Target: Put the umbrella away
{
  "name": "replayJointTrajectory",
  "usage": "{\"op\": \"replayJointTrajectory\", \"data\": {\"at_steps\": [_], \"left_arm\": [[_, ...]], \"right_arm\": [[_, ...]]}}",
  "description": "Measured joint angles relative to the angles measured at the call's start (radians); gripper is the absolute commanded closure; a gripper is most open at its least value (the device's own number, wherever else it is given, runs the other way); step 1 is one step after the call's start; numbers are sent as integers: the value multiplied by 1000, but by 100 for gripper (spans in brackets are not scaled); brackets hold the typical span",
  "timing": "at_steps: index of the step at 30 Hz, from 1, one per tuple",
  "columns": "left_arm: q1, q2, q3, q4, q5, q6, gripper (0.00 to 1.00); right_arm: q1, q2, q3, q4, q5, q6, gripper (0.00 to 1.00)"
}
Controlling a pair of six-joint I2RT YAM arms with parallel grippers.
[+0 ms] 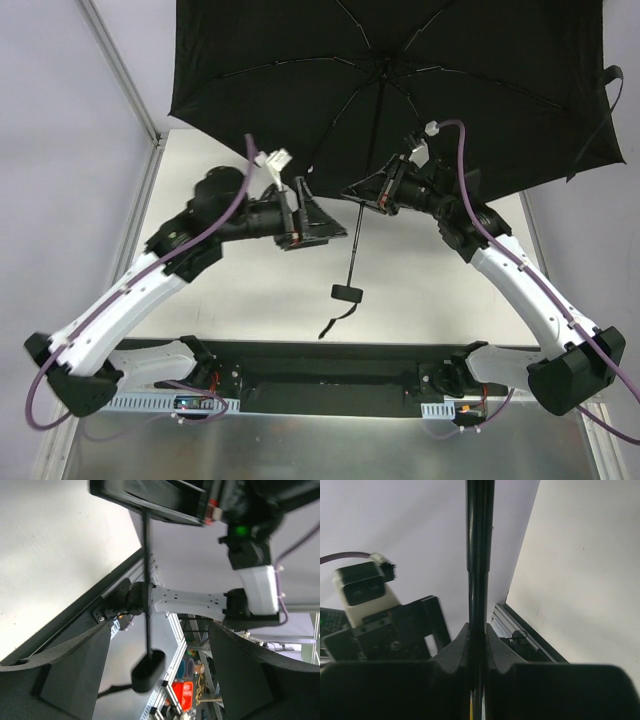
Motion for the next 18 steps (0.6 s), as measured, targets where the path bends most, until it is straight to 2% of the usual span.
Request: {"op": "replayJointTrajectory", "data": {"at_steps": [4, 12, 14, 16, 18], "left_arm": [[-24, 121, 1, 39, -16, 7, 28], [-45, 184, 2, 135, -8, 15, 50], [-62, 197, 2, 159, -5, 15, 59], [-72, 210, 2, 178, -2, 11, 74], [-80, 222, 2, 194, 1, 9, 80]], "right_arm": [[0, 1, 0, 18, 0, 27, 100], [0, -4, -35, 89, -4, 61, 100], [0, -5, -50, 104, -4, 72, 100], [0, -5, -54, 104, -4, 79, 100], [0, -5, -54, 109, -4, 87, 100]]}}
